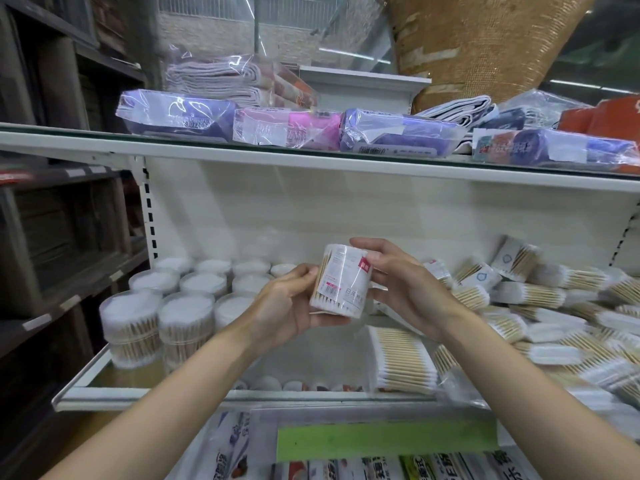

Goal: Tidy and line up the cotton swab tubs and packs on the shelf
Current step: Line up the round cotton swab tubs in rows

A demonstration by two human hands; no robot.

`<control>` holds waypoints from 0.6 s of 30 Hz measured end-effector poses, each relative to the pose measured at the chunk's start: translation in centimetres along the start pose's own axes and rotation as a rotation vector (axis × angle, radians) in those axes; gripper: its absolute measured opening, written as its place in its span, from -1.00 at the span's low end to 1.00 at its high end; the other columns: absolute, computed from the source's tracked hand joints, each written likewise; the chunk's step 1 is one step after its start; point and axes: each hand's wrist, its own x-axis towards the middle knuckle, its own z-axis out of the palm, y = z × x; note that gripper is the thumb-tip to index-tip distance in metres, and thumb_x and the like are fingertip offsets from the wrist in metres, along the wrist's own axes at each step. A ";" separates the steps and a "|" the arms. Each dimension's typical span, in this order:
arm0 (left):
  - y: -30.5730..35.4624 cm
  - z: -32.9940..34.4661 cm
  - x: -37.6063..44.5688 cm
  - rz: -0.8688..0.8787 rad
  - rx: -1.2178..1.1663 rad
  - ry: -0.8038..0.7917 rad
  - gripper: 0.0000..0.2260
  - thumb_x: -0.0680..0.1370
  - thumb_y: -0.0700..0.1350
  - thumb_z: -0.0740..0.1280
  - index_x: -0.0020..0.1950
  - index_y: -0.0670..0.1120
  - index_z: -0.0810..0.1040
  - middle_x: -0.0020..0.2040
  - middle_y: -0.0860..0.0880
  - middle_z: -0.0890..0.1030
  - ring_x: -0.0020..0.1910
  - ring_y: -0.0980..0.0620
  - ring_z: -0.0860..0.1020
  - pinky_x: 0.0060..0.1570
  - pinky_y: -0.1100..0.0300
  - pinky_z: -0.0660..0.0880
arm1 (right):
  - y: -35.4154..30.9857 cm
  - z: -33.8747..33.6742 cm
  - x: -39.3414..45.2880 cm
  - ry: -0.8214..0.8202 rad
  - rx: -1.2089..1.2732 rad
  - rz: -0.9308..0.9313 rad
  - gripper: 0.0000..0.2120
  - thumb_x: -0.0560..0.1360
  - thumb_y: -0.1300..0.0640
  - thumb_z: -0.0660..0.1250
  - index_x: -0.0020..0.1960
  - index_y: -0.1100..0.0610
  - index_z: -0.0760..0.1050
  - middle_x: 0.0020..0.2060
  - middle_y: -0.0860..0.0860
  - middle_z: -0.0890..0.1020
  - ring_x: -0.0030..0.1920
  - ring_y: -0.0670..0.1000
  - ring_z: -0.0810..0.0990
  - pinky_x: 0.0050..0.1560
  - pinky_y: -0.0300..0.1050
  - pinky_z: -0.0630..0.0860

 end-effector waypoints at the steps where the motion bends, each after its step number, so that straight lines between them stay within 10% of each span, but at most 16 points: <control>1: 0.0 0.1 0.0 -0.006 -0.003 -0.005 -0.59 0.63 -0.14 0.04 0.41 -0.36 0.20 0.30 -0.39 0.42 0.15 -0.33 0.50 -0.14 -0.07 0.61 | 0.0 0.0 0.0 0.005 -0.005 -0.002 -0.66 0.34 0.08 0.30 0.11 0.06 0.52 -0.13 0.00 0.63 -0.16 -0.10 0.62 -0.24 -0.25 0.53; 13: -0.5 1.2 0.2 0.066 0.255 0.184 -0.73 0.59 0.03 0.16 0.08 -0.16 0.44 -0.07 -0.09 0.56 -0.15 0.01 0.57 -0.20 0.13 0.57 | 0.1 -0.1 -0.5 0.127 -0.080 -0.017 -0.66 0.43 0.17 0.39 0.19 0.13 0.48 -0.20 -0.05 0.65 -0.12 -0.08 0.61 -0.13 -0.22 0.51; 18: -0.7 1.8 -0.1 0.103 0.919 0.299 -0.28 0.14 0.50 0.27 0.16 0.10 0.47 0.17 0.05 0.50 0.15 0.11 0.50 0.21 0.08 0.45 | 0.7 0.5 0.0 0.287 -0.356 0.005 -0.66 0.33 -0.04 0.48 0.01 0.07 0.50 -0.11 0.04 0.57 -0.17 -0.08 0.60 -0.13 -0.20 0.52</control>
